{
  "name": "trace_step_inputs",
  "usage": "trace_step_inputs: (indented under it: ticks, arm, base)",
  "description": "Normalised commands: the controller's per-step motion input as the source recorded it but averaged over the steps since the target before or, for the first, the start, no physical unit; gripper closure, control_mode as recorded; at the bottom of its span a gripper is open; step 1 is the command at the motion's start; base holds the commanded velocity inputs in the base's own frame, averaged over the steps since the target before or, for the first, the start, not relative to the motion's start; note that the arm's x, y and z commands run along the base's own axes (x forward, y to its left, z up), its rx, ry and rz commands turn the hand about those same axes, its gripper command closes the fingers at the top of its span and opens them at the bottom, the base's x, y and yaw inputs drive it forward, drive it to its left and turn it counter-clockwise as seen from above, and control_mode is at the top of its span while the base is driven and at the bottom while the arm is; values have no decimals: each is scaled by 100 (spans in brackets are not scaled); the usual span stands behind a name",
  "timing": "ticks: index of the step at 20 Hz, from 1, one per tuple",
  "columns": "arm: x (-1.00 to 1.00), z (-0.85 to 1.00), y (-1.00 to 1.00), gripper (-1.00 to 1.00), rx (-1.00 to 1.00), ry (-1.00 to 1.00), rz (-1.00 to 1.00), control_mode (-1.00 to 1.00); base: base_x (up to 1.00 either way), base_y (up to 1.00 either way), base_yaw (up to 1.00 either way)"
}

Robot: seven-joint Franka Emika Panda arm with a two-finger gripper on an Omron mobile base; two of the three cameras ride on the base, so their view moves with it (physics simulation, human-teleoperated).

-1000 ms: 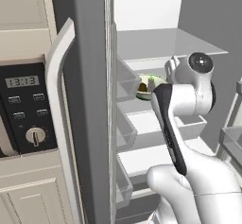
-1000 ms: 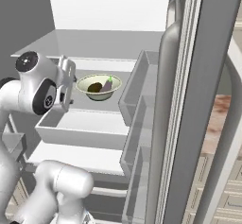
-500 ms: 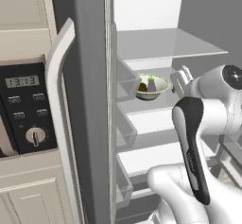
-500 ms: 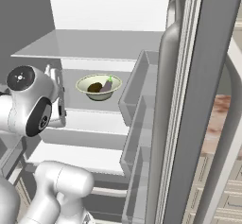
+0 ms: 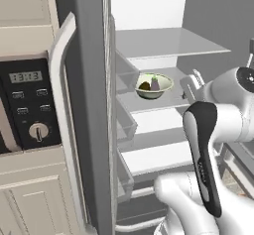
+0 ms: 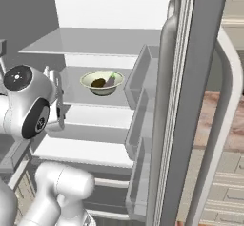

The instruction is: Place the bowl with the eggplant and avocado on the second highest shelf of the fridge. Place the bowl with the fishs on the top shelf of the fridge.

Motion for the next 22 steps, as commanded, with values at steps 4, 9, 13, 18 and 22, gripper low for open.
trace_step_inputs:
  ticks: [4,9,13,18,22]
  arm:
    - [0,0,0,-100,0,0,0,100]
    - [0,0,0,-100,0,0,0,100]
    - [0,0,0,-100,0,0,0,100]
    - [0,0,0,-100,0,0,0,100]
    - [0,0,0,-100,0,0,0,100]
  base:
    - [-100,0,-2]
    - [-100,0,-42]
    - [-99,0,-65]
    - [-53,-46,-64]
    - [10,-100,-35]
